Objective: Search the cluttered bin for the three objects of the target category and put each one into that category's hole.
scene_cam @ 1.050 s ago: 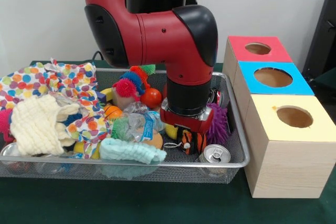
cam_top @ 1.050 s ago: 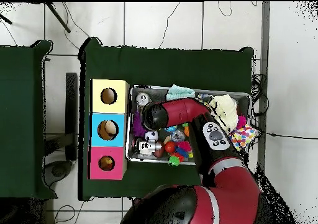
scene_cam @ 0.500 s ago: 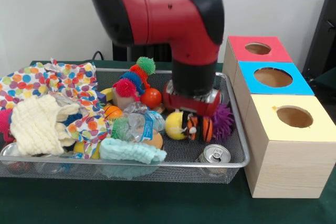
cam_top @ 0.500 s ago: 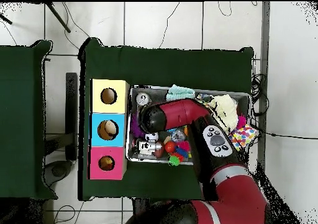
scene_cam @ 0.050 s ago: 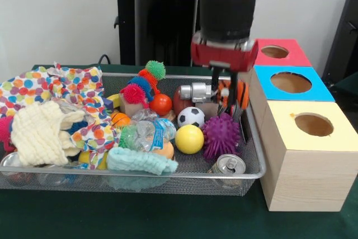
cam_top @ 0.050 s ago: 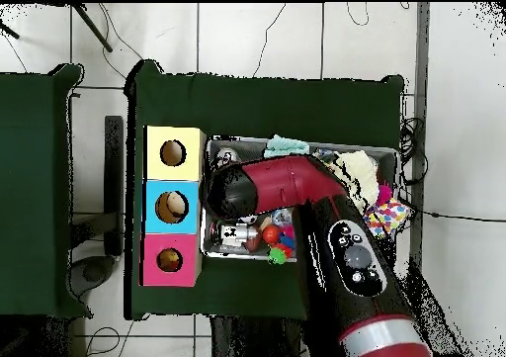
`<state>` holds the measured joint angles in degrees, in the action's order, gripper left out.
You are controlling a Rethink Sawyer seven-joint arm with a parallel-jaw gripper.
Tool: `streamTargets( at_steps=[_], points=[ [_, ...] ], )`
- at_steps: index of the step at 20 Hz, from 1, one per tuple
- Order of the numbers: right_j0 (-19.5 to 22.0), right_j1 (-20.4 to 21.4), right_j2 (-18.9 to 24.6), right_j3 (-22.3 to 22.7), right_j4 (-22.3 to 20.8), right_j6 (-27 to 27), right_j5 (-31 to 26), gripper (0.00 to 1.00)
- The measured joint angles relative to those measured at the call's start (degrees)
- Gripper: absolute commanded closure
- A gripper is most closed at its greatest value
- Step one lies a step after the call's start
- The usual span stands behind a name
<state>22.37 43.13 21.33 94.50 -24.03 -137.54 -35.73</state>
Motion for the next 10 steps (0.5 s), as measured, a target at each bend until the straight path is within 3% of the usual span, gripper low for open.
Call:
streamTargets(
  at_steps=[10],
  points=[
    [-2.5,10.4,0.0,1.7,4.8,0.0,-3.3,1.00]
  ],
)
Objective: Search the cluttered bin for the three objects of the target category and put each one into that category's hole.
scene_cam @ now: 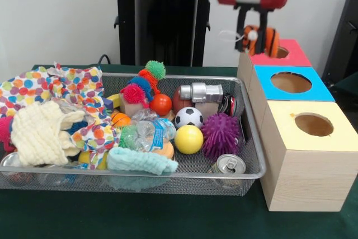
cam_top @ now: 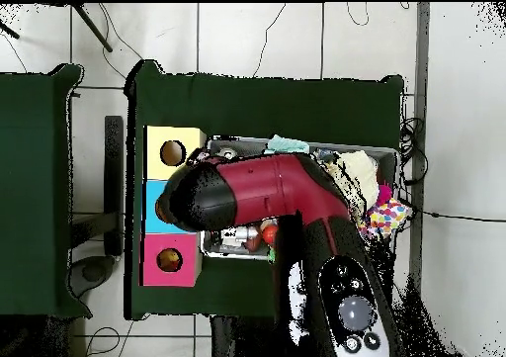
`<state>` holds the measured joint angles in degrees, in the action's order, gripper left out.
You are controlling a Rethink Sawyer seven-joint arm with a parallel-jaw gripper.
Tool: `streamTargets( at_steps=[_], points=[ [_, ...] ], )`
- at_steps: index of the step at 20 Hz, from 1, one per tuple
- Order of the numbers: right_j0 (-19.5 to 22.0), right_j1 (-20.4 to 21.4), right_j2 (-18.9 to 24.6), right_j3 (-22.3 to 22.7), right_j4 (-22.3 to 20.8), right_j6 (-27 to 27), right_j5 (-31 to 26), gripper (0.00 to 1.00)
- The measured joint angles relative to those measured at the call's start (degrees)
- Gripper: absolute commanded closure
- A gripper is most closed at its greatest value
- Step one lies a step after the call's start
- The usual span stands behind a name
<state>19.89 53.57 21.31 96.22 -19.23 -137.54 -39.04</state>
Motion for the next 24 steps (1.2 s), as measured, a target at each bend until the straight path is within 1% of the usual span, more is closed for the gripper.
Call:
streamTargets(
  at_steps=[3,6,11,13,14,17,20,24],
  points=[
    [-1.2,1.9,-0.1,0.9,0.8,0.0,0.0,1.00],
    [-3.3,4.3,-0.4,3.6,1.8,0.0,0.0,1.00],
    [-5.4,5.6,-0.7,7.1,1.8,0.0,0.2,1.00],
    [-5.8,5.7,-0.9,8.0,1.8,0.0,0.5,1.00],
    [-6.4,5.7,-1.3,9.2,1.7,0.0,1.2,1.00],
    [-7.0,5.4,-2.0,10.2,1.1,0.0,2.4,1.00],
    [-8.0,5.1,-3.1,11.1,-0.2,0.0,4.3,1.00],
    [-9.7,3.7,-5.7,12.1,-3.4,0.0,8.2,1.00]
  ],
)
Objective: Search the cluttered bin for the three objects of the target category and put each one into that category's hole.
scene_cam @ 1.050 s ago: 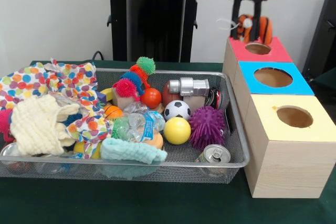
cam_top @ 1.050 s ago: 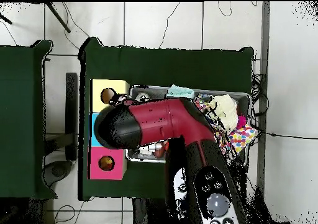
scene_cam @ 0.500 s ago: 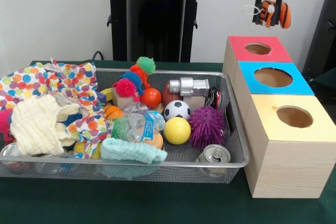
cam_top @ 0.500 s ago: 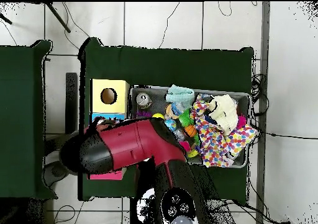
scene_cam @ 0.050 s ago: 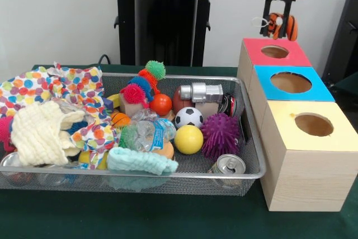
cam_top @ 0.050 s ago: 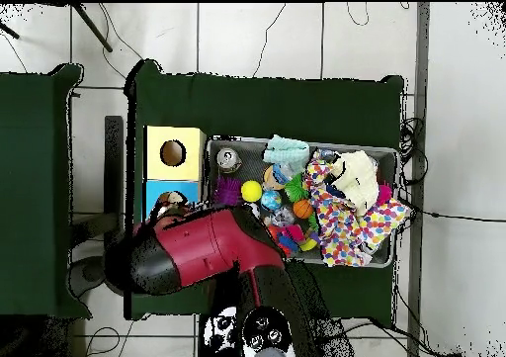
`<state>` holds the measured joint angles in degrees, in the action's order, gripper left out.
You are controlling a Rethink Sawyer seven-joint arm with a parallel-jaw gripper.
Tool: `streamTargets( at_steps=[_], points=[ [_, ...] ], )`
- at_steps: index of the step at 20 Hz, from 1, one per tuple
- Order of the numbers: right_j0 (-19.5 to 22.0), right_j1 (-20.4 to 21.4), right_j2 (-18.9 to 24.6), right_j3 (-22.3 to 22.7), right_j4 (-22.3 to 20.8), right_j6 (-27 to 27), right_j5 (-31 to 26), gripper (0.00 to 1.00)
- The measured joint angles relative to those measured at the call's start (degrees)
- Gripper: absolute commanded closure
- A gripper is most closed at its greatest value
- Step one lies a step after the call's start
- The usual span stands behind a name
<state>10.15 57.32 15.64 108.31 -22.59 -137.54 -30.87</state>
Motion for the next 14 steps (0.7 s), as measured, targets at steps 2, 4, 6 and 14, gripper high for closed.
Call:
streamTargets(
  at_steps=[2,4,6,14],
  points=[
    [-0.9,-1.1,-1.6,0.2,-1.8,0.0,2.2,1.00],
    [-1.8,-2.1,-2.9,0.2,-2.9,0.0,3.5,1.00],
    [-2.6,-3.0,-4.2,0.2,-3.9,0.0,4.7,1.00],
    [-6.0,-6.9,-9.6,0.1,-6.1,0.0,7.6,1.00]
  ],
)
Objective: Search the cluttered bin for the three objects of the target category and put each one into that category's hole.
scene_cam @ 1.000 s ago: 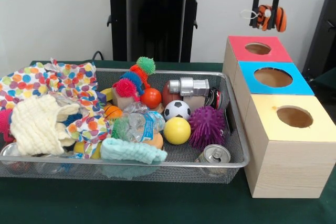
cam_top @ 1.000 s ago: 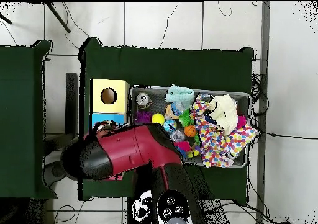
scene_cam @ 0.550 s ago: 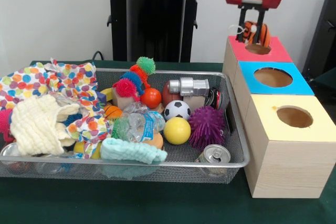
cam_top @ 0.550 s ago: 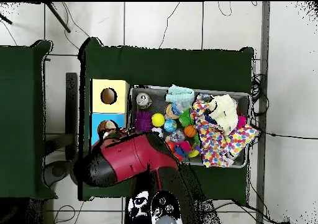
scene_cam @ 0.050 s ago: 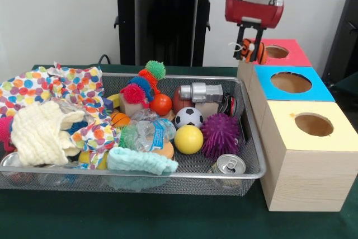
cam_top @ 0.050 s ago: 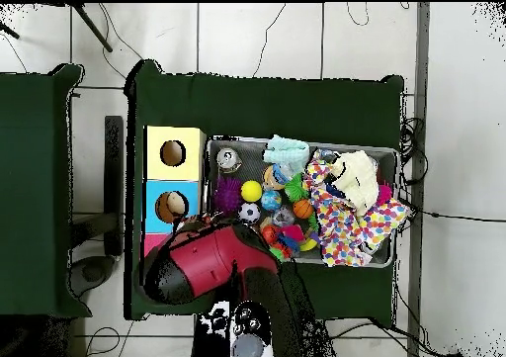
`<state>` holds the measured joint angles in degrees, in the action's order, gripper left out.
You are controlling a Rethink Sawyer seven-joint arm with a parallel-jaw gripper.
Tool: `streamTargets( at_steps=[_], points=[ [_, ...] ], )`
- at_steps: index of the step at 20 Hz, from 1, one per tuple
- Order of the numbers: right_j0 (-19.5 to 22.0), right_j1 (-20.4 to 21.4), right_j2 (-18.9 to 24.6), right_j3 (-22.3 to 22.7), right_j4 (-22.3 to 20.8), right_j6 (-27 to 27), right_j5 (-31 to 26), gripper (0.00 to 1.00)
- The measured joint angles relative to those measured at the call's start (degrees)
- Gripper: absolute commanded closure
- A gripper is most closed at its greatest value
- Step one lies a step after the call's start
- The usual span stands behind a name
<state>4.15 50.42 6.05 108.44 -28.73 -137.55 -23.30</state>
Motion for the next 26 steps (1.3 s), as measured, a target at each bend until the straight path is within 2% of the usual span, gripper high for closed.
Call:
streamTargets(
  at_steps=[13,16,19,22,26],
  points=[
    [-0.4,-1.6,-2.1,0.2,0.6,0.0,0.1,1.00],
    [-0.5,-1.2,-2.1,0.8,2.4,0.0,0.1,1.00],
    [-0.5,0.6,-2.1,2.2,6.5,0.0,-0.2,1.00],
    [-0.6,2.0,-2.1,3.2,8.7,0.0,-0.7,1.00],
    [-1.3,3.3,-2.1,3.8,10.2,0.0,-1.1,1.00]
  ],
)
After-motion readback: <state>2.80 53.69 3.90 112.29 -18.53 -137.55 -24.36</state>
